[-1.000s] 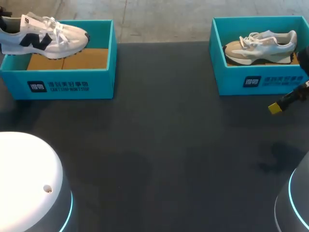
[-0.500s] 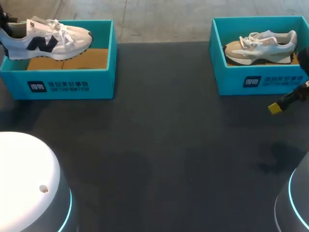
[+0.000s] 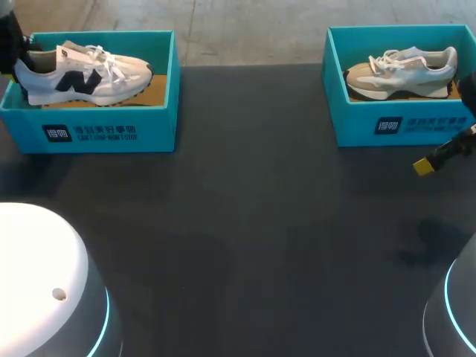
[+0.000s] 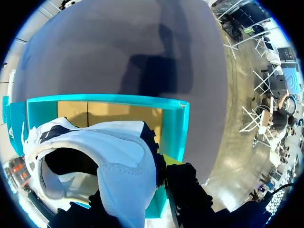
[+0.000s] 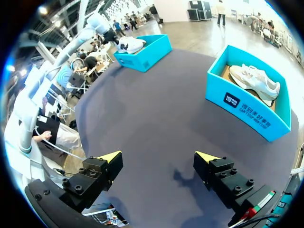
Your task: Take the shoe out of the shoebox, open the shoe tongue, remove and reinsert the insole, then place the shoe into the shoebox
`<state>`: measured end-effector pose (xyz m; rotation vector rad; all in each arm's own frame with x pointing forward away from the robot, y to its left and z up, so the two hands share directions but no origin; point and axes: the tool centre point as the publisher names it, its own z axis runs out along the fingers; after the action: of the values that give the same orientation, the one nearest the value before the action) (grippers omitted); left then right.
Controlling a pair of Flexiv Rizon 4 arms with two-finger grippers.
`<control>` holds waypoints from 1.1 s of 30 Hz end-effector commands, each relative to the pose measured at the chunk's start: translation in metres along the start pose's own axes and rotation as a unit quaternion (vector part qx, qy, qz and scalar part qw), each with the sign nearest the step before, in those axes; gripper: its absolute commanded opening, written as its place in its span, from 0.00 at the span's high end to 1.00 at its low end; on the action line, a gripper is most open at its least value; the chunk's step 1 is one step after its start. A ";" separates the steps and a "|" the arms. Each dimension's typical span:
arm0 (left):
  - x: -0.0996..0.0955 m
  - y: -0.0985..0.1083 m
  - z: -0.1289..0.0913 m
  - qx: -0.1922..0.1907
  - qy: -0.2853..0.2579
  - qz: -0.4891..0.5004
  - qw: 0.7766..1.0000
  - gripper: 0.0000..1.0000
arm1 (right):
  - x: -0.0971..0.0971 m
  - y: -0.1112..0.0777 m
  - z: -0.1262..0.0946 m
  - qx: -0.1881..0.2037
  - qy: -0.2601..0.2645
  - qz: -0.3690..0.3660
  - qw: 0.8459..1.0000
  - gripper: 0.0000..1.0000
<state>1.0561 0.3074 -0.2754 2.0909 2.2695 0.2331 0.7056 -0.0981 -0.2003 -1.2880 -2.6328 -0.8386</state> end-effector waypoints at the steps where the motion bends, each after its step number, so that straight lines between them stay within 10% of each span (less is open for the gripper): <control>1: 0.001 0.005 0.012 0.006 -0.001 0.001 1.000 1.00 | 0.000 -0.001 0.001 0.000 -0.001 0.000 1.000 0.00; 33: -0.008 -0.015 0.053 0.018 -0.001 0.037 0.999 1.00 | 0.000 -0.001 0.001 0.000 -0.001 0.000 1.000 0.00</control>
<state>1.0515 0.3030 -0.3301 2.1961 2.2183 0.1883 0.7056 -0.0981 -0.2003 -1.2882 -2.6328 -0.8386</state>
